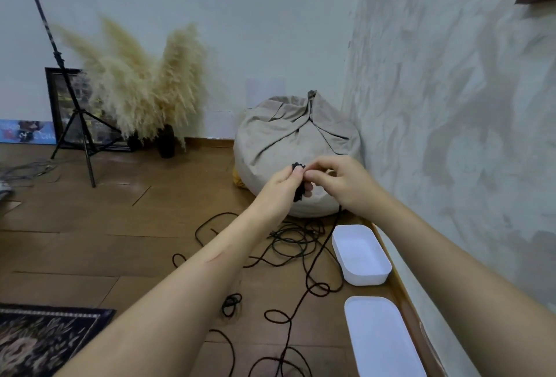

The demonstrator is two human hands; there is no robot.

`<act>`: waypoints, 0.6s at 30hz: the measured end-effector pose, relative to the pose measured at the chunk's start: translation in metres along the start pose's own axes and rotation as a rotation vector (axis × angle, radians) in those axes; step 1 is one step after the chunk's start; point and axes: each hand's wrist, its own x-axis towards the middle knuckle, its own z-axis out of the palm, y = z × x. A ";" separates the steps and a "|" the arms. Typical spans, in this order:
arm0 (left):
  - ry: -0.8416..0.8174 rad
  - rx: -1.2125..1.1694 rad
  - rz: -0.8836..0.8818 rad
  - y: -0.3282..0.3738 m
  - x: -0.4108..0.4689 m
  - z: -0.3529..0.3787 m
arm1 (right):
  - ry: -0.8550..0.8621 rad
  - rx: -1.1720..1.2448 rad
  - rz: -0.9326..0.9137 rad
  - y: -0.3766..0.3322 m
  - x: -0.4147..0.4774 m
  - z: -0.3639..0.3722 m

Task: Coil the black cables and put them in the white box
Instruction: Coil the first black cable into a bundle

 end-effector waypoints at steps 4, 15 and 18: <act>-0.086 0.004 -0.003 0.000 0.000 -0.006 | 0.086 0.014 0.017 0.002 0.002 -0.002; 0.093 0.255 0.124 0.000 -0.002 -0.006 | -0.004 -0.061 -0.011 -0.009 0.011 -0.013; 0.231 0.193 0.121 0.002 0.003 -0.013 | 0.011 -0.066 -0.008 -0.007 0.011 -0.021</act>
